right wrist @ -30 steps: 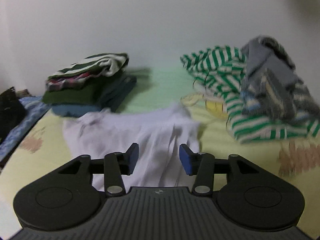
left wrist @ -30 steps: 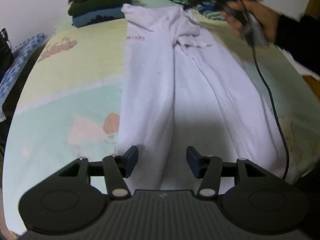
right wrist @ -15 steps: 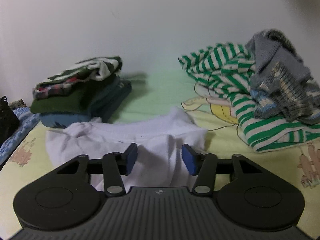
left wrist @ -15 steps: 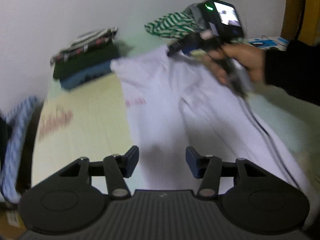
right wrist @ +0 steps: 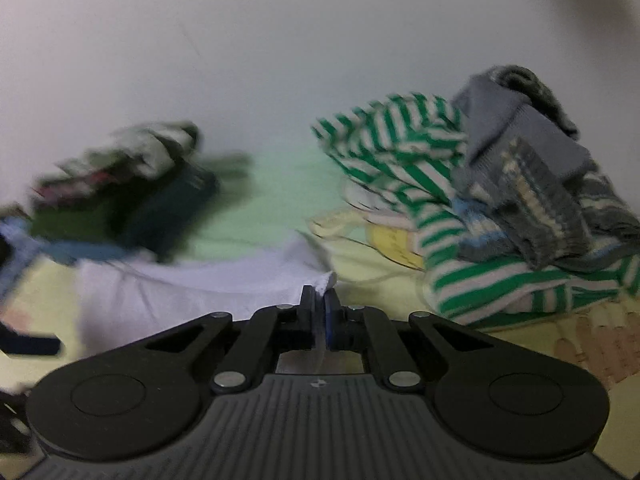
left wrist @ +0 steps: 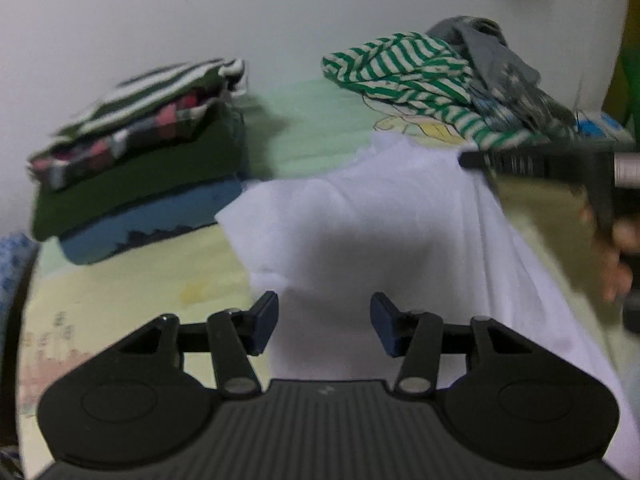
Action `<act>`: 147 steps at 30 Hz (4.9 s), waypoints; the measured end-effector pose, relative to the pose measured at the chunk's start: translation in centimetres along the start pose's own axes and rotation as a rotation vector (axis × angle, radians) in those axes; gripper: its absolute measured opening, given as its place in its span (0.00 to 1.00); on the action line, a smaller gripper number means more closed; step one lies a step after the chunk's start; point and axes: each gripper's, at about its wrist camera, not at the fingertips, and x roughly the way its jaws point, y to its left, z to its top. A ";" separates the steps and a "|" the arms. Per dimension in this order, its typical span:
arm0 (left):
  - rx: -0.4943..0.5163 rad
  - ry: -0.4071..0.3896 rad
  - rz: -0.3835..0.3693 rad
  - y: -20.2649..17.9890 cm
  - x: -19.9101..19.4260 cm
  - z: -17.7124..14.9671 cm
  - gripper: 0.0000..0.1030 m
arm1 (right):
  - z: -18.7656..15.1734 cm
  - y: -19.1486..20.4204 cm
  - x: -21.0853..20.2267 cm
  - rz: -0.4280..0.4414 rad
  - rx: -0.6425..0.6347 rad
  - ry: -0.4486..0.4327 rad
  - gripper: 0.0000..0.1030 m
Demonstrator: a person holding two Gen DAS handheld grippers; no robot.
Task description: Fold clothes
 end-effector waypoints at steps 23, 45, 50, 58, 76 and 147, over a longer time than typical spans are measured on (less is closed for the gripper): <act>-0.026 0.062 0.086 1.5 3.9 1.6 0.70 | -3.5 1.1 -7.9 0.134 -0.081 0.134 0.03; -0.117 0.101 0.220 1.8 0.1 1.1 0.73 | -5.7 3.3 -8.2 0.050 -0.041 0.220 0.16; -0.157 0.092 0.204 3.1 -4.3 -1.9 0.75 | -5.8 5.0 -10.3 0.172 -0.058 0.233 0.22; -0.115 0.103 0.242 2.8 -13.7 -11.9 0.75 | -8.4 6.4 -14.1 0.255 -0.155 0.274 0.26; -0.250 0.255 0.167 -3.3 -25.2 -28.5 0.72 | -10.4 10.3 -13.5 0.394 -0.248 0.334 0.44; -0.100 0.242 -0.067 -13.3 -27.6 -26.9 0.39 | -6.7 6.3 -12.3 0.392 -0.226 0.254 0.28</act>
